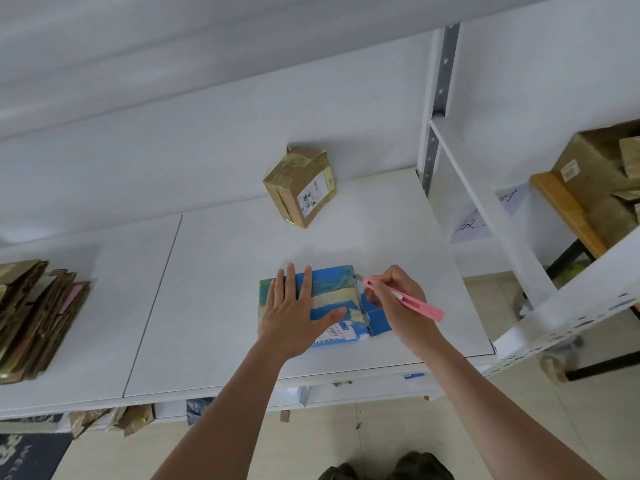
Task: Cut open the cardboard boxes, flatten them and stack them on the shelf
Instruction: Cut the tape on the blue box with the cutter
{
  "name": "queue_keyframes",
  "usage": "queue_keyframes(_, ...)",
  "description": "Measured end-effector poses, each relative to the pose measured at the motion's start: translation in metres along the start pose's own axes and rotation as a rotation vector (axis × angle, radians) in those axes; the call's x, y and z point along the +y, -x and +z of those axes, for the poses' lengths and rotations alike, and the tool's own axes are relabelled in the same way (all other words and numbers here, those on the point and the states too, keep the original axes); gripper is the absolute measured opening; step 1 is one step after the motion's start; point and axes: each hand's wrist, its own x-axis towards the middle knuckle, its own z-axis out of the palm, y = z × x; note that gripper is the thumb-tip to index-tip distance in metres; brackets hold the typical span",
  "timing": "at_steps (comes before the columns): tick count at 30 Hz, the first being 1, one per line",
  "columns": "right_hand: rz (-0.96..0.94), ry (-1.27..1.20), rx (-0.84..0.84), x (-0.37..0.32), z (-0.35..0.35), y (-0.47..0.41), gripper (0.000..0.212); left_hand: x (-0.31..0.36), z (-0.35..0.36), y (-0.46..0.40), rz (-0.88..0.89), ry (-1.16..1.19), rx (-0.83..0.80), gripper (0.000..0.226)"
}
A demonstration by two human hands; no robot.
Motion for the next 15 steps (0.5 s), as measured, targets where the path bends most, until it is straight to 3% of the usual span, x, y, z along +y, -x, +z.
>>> queue_keyframes(10, -0.012, 0.066, -0.066, 0.003, -0.020, 0.044, 0.014, -0.001, 0.000, 0.001, -0.006, -0.007, -0.021, 0.116)
queue_keyframes(13, -0.075, 0.131, -0.114, 0.001, -0.032, 0.049, 0.012, 0.004, -0.003, 0.004, -0.072, 0.027, -0.007, 0.119)
queue_keyframes(15, -0.148, 0.239, -0.049, 0.003, -0.037, 0.047, 0.010, 0.011, -0.007, 0.004, -0.134, 0.001, 0.042, 0.121)
